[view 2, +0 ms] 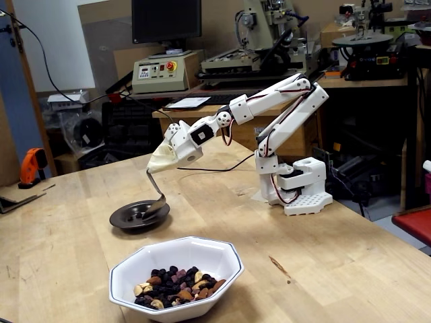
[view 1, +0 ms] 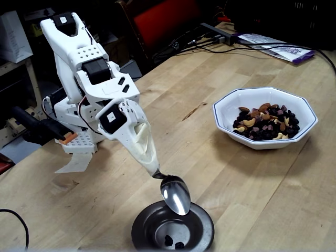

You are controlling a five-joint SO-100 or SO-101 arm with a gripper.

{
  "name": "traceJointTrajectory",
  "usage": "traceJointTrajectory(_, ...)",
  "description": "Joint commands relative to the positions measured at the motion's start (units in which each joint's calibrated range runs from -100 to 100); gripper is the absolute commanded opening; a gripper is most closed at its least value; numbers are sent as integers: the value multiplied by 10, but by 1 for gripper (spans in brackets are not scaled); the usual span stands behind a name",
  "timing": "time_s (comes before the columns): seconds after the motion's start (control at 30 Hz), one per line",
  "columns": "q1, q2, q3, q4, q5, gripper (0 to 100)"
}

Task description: Use spoon to transfer food from the white bowl to brown plate

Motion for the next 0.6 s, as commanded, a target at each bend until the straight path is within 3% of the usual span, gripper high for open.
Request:
traceJointTrajectory(0.0,-1,-22,-20,0,2,4)
traceJointTrajectory(0.4,-1,-26,-131,6,75,4)
traceJointTrajectory(0.57,-1,-109,-135,8,113,4)
